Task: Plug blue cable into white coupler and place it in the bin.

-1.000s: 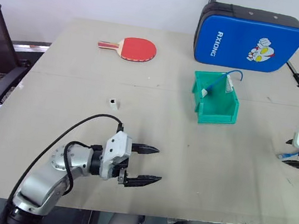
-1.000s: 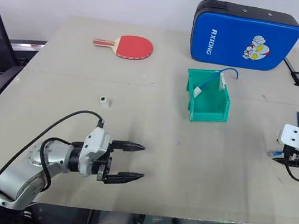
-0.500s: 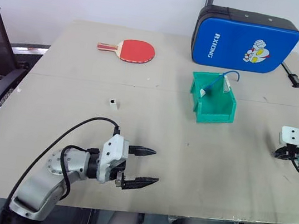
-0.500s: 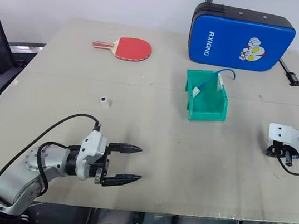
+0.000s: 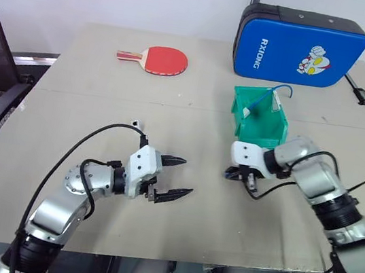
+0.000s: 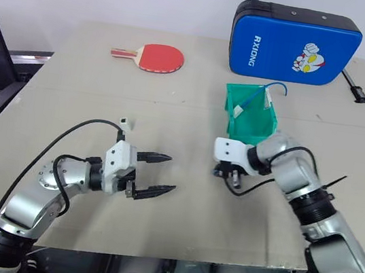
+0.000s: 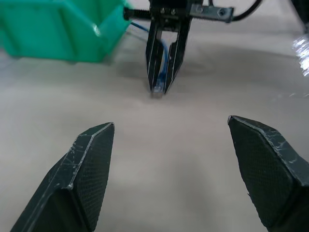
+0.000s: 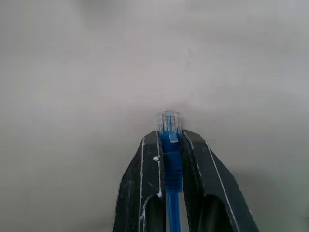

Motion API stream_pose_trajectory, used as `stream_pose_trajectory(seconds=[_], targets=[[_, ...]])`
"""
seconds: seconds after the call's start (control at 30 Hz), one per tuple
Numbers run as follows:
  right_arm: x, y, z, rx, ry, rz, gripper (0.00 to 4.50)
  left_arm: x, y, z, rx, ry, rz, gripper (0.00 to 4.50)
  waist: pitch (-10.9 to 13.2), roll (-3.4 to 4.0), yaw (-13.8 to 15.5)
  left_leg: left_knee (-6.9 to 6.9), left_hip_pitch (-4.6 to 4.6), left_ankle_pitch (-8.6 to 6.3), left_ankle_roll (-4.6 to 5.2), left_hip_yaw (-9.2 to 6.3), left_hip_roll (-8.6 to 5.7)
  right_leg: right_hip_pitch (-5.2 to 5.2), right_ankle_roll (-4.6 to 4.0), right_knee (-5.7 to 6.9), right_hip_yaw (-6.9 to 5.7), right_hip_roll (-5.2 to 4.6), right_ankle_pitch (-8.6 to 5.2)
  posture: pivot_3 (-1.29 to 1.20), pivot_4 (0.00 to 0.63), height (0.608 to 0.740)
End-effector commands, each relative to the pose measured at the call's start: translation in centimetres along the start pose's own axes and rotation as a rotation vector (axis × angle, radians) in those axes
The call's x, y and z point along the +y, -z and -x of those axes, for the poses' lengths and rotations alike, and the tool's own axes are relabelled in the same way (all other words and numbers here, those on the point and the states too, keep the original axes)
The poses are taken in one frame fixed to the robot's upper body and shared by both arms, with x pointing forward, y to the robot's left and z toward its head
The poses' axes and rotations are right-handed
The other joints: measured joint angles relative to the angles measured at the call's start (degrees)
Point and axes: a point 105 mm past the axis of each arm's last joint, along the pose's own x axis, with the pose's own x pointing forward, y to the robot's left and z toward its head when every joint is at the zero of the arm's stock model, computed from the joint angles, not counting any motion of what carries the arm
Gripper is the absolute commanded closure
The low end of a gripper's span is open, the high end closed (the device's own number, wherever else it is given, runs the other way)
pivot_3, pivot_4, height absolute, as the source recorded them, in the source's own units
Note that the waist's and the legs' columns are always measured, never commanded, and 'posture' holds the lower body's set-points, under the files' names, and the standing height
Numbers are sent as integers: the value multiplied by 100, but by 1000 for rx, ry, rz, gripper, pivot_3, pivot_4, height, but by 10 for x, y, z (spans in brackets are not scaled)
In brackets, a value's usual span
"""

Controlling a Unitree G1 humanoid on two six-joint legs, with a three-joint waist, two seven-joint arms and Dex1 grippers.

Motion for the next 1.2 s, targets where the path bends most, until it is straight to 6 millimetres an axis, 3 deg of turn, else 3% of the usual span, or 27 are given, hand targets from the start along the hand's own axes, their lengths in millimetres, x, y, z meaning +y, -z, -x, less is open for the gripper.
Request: stream_pose_trajectory(seconds=[0.03,0.1,0.17,0.2,0.5,0.67,0.83,1.0,1.13,1.2], targets=[[11,8,-13,28,-68,-8,3381,4,-7,-7,11,37,5,634,-6,-10,-9,2,1,0,0,1,-2,2,0,0,0,-3,0,0,150,731],[9,1,-7,-33,-42,-33,2405,5,-9,-15,14,60,23,634,-6,-10,-6,3,2,0,0,0,-6,4,1,-1,0,-8,0,0,150,731],[9,-10,11,-119,-8,-71,1352,7,-7,-27,35,74,2,634,-5,-10,20,2,2,0,0,-5,-7,7,2,-1,-4,-5,-1,0,150,731],[11,-13,21,-155,15,-88,1031,7,-7,-34,34,84,18,634,-4,-9,47,1,0,0,0,-10,-8,6,1,0,-8,-5,0,0,150,731],[55,4,87,-254,299,-173,1031,15,-7,-82,61,144,-36,634,0,-7,119,12,-64,0,1,-19,-23,-37,25,-4,-16,-3,13,0,150,731],[82,-1,113,-317,523,-239,1031,22,-3,-103,117,174,-71,634,0,-7,93,12,-59,0,1,-18,-20,-37,44,0,-14,4,2,0,150,731],[101,-15,118,-388,611,-299,980,17,6,-110,177,265,-109,2172,-2,-7,97,15,-51,0,1,-18,-12,-36,45,3,-3,19,1,0,150,731],[109,-13,116,-382,647,-334,980,13,11,-111,203,313,-126,4382,-8,-10,97,16,-50,0,1,-17,-13,-34,24,5,4,19,-12,0,150,731],[108,-9,113,-393,682,-411,980,13,6,-110,174,324,-137,4499,-10,-14,98,17,-52,0,1,-14,-14,-34,25,1,9,16,-13,0,150,731],[107,-4,99,-445,674,-577,980,15,-16,-105,55,316,-110,4499,-11,-16,95,16,-53,0,1,-16,-14,-34,24,0,9,16,-13,0,150,731]])
